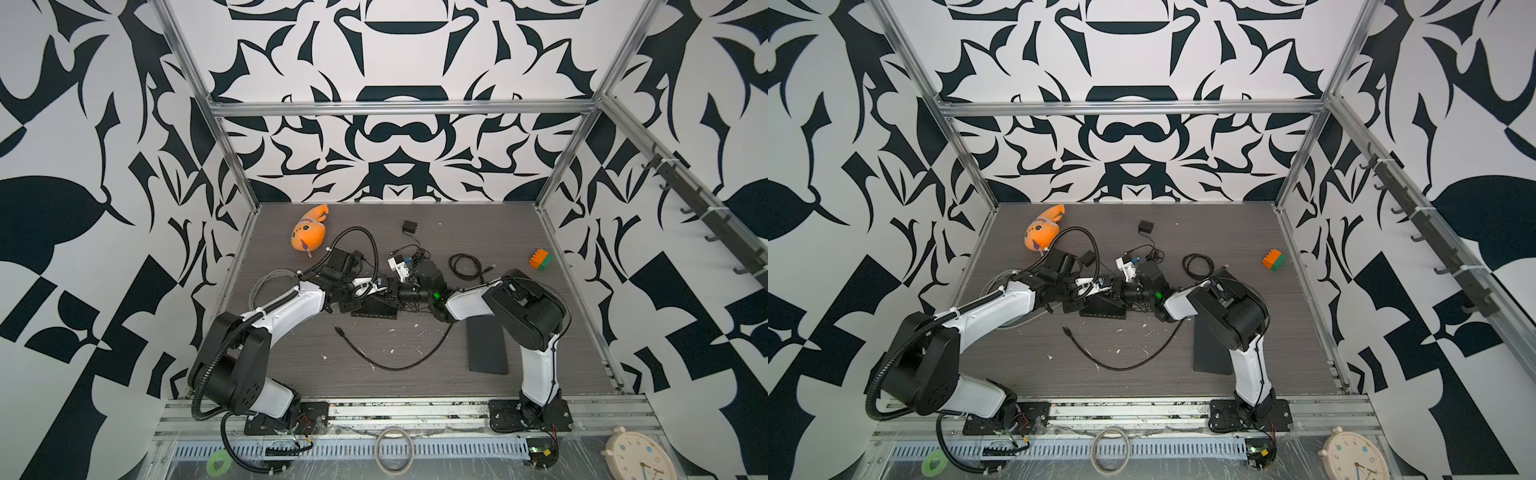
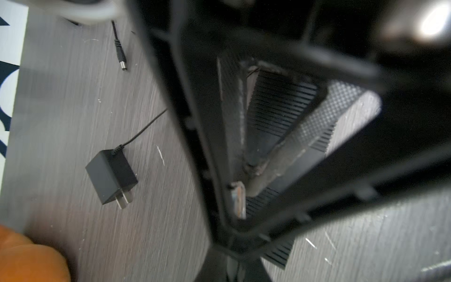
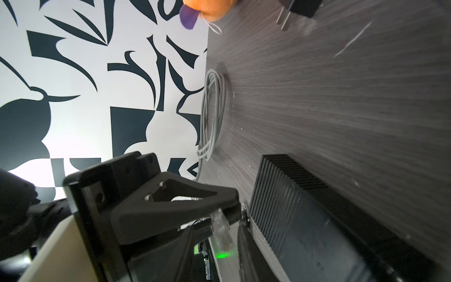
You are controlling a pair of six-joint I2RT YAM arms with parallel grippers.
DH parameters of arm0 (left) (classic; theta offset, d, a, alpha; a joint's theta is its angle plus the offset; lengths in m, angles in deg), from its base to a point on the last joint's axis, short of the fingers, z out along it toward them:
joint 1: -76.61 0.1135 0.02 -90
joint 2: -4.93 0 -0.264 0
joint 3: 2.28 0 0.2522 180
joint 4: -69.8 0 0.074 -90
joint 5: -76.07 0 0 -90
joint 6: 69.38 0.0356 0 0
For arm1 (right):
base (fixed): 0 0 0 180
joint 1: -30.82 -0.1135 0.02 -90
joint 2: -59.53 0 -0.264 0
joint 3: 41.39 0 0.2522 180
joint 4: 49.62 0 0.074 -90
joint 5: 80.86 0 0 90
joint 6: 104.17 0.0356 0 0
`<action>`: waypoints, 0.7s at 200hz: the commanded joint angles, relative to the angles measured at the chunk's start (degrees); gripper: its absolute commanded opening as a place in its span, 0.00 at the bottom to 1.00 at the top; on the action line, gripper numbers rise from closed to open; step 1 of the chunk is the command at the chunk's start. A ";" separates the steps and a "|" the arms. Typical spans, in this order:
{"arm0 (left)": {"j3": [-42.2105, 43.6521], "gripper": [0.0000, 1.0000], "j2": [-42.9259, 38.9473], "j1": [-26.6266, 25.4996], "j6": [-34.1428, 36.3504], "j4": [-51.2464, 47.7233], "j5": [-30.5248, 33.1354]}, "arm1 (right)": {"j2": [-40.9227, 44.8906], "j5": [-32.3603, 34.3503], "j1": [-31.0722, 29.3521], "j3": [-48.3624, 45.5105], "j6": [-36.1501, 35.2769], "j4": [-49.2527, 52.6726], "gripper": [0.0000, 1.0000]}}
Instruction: Insert the plug into the switch port
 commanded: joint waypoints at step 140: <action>5.26 0.07 -4.48 -2.05 3.83 8.53 4.38 | -2.11 9.47 -1.70 -2.87 18.37 -18.37 0.33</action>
